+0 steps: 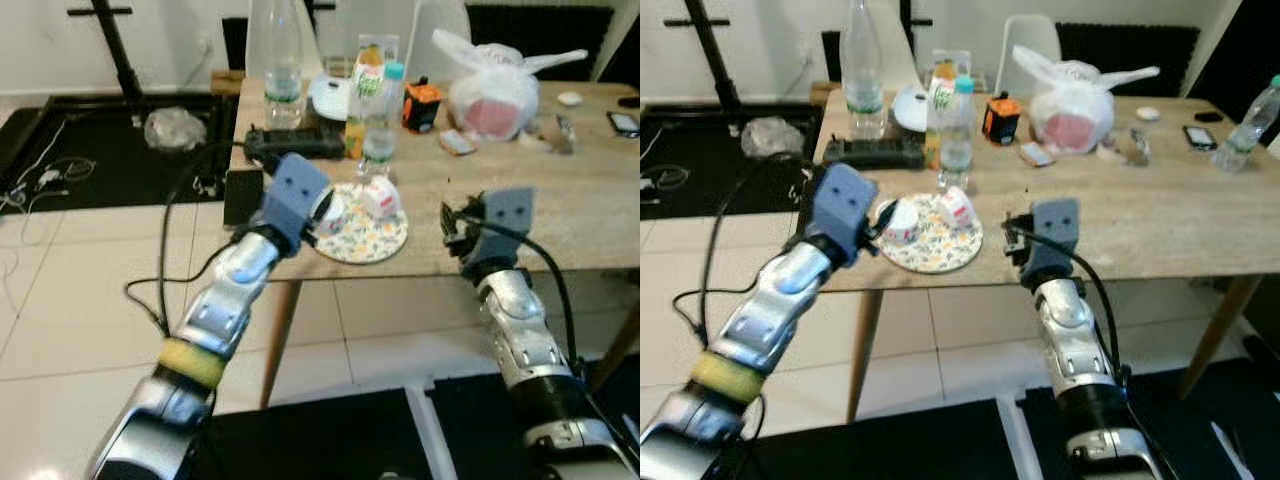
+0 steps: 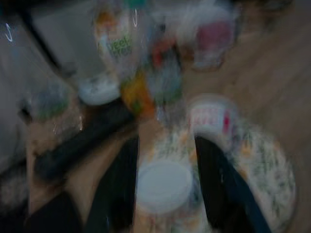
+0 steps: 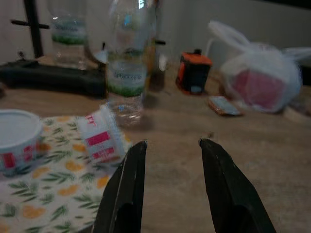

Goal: Restocking fridge

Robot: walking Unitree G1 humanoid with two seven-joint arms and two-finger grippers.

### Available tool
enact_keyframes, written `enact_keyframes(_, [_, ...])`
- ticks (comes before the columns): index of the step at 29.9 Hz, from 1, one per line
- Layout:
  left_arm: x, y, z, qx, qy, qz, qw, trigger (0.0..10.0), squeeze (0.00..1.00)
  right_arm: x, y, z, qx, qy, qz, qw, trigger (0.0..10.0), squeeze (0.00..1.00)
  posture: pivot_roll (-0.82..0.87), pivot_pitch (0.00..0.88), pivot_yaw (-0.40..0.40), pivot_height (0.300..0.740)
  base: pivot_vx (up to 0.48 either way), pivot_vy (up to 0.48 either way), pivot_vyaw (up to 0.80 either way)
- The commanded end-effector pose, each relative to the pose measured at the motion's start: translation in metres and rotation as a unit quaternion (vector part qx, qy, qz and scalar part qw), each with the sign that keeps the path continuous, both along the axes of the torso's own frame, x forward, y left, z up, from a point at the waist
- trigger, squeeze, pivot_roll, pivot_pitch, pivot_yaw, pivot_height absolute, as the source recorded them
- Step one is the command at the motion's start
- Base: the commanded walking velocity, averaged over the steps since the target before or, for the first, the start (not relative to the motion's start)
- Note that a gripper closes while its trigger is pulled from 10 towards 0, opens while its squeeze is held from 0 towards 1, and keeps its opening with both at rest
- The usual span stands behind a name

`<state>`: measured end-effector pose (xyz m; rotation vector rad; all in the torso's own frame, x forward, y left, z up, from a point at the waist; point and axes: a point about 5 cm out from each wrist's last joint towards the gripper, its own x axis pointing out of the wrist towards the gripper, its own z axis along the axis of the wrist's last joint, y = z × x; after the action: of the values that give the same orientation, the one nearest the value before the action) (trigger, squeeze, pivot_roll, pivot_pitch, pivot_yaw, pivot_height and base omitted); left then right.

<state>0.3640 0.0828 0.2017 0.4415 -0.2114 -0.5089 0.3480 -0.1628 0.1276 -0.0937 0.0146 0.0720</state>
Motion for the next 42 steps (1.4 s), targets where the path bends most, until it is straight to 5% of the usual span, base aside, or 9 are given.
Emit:
enact_keyframes(1, [0.001,-0.007,-0.011,0.043,0.008,-0.011,0.999,10.0,0.02,0.001,-0.004,-0.002,-0.003,0.003,-0.018,1.0,10.0,0.0,0.06,0.033,-0.022,0.74,0.0,0.0,0.0])
enact_keyframes(5, [0.014,-0.009,-0.01,0.127,0.0,-0.008,0.992,10.0,0.02,0.003,0.001,0.004,-0.004,-0.007,-0.016,1.0,10.0,0.0,0.06,0.033,-0.014,0.74,0.0,0.0,0.0])
enact_keyframes(15, [0.037,0.005,-0.014,0.067,0.103,0.031,0.992,10.0,0.0,0.001,0.007,0.027,-0.003,-0.069,-0.016,0.997,10.0,0.0,-0.01,0.063,-0.005,0.74,0.0,0.0,0.0])
enact_keyframes(21, [0.044,0.017,-0.017,0.016,0.152,0.072,0.986,10.0,0.41,-0.005,0.007,0.042,0.022,-0.118,-0.01,0.993,10.0,0.0,-0.02,0.07,0.0,0.74,0.0,0.0,0.0])
enact_keyframes(24, [0.048,0.021,-0.013,-0.004,0.158,0.097,0.983,10.0,1.0,-0.005,0.01,0.049,0.033,-0.135,-0.007,0.99,10.0,0.0,-0.02,0.078,0.007,0.74,0.0,0.0,0.0])
enact_keyframes(35, [0.052,0.027,-0.011,-0.103,0.202,0.162,0.96,10.0,1.0,-0.008,0.019,0.059,0.07,-0.165,0.008,0.984,10.0,0.0,-0.03,0.069,0.014,0.74,0.0,0.0,0.0])
enact_keyframes(38, [0.051,0.027,-0.014,-0.117,0.219,0.166,0.954,10.0,0.98,-0.008,0.017,0.061,0.099,-0.167,-0.002,0.981,10.0,0.0,-0.03,0.067,0.015,0.74,0.0,0.0,0.0])
enact_keyframes(39, [0.051,0.027,-0.014,-0.139,0.232,0.173,0.947,10.0,0.0,-0.009,0.015,0.063,0.106,-0.17,-0.007,0.98,10.0,0.0,-0.04,0.063,0.019,0.74,0.0,0.0,0.0])
enact_keyframes(42, [0.052,0.026,-0.013,-0.174,0.255,0.183,0.934,10.0,0.0,-0.009,0.011,0.066,0.114,-0.175,-0.015,0.978,10.0,0.0,-0.05,0.066,0.029,0.74,0.0,0.0,0.0])
